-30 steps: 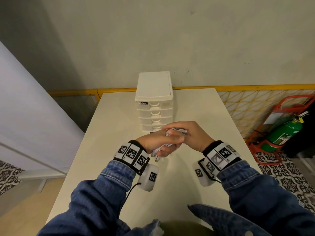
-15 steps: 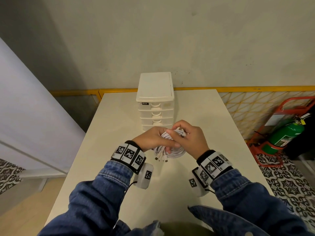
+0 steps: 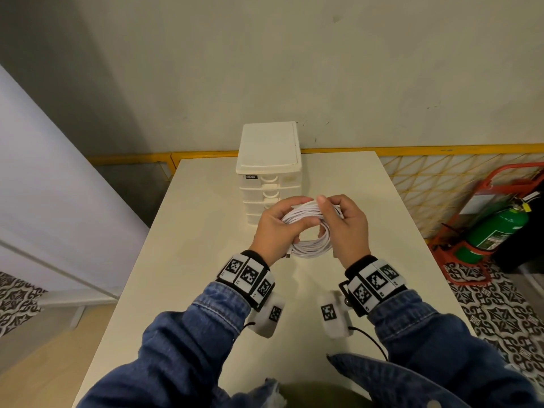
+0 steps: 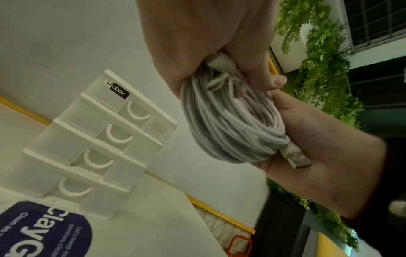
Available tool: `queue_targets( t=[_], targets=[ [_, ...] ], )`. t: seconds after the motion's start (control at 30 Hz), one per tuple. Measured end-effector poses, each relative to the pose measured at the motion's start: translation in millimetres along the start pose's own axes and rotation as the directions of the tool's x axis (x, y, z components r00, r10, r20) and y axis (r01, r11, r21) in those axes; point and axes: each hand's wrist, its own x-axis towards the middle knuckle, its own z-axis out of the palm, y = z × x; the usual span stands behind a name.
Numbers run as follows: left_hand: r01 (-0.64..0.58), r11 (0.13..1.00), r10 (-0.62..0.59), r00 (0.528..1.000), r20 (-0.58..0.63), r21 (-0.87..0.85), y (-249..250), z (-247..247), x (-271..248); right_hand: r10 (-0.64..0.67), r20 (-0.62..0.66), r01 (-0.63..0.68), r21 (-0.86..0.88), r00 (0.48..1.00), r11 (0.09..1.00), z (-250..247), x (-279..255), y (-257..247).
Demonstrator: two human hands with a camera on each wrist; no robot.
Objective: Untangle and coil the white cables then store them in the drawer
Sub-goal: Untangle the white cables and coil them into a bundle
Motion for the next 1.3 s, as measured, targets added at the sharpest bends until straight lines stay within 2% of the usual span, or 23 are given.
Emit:
queue_targets(
  t=[0.07,0.13,0.2,0.27,0.57,0.7,0.8,0.9,1.03,1.07,1.17,1.3],
  targets=[
    [0.01,1.0,-0.01,1.0,-0.014,-0.025,1,1,2,0.001,0.03,-0.003,0.058,1.0,0.998,1,-2,0],
    [0.045,0.997,-0.05,0.996,-0.078,-0.067,3,0,3,0.0,0.072,-0.008,0.11,0.997,0.994,4,-5,-1],
    [0.071,0.993,-0.084,0.986,-0.145,-0.092,4,-1,3,-0.008,0.107,-0.003,0.104,0.994,0.995,10,-8,-1],
    [0.076,0.992,-0.091,0.983,-0.161,-0.096,3,-1,2,-0.014,0.098,0.007,0.065,0.995,0.998,15,-10,-1],
    [0.083,0.99,-0.097,0.987,-0.126,-0.112,-3,-6,-1,-0.086,0.069,0.089,-0.039,0.994,0.995,17,-3,6],
    [0.068,0.995,-0.072,0.996,-0.06,-0.068,-1,-6,-4,-0.093,0.06,0.096,-0.057,0.994,0.994,14,-2,12],
    [0.043,0.999,-0.045,0.997,-0.058,-0.029,-3,-8,-3,-0.099,0.167,0.127,-0.166,0.981,0.978,7,4,16],
    [0.05,0.998,-0.047,0.996,-0.08,0.031,-12,-13,0,-0.019,0.283,0.084,-0.22,0.959,0.972,2,13,21],
    [0.064,0.994,-0.063,0.998,-0.015,0.084,-16,-13,2,-0.121,0.362,0.223,-0.257,0.924,0.94,3,15,24],
    [0.057,0.994,-0.059,0.998,0.01,0.092,-15,-13,2,-0.114,0.381,0.218,-0.243,0.917,0.945,5,14,25],
    [0.055,0.996,-0.057,0.998,0.032,0.069,-15,-16,3,-0.046,0.374,0.127,-0.194,0.926,0.973,9,9,28],
    [0.087,0.996,-0.087,0.995,-0.04,-0.018,-17,-22,2,-0.082,0.364,0.146,-0.154,0.928,0.977,14,9,26]
  ],
)
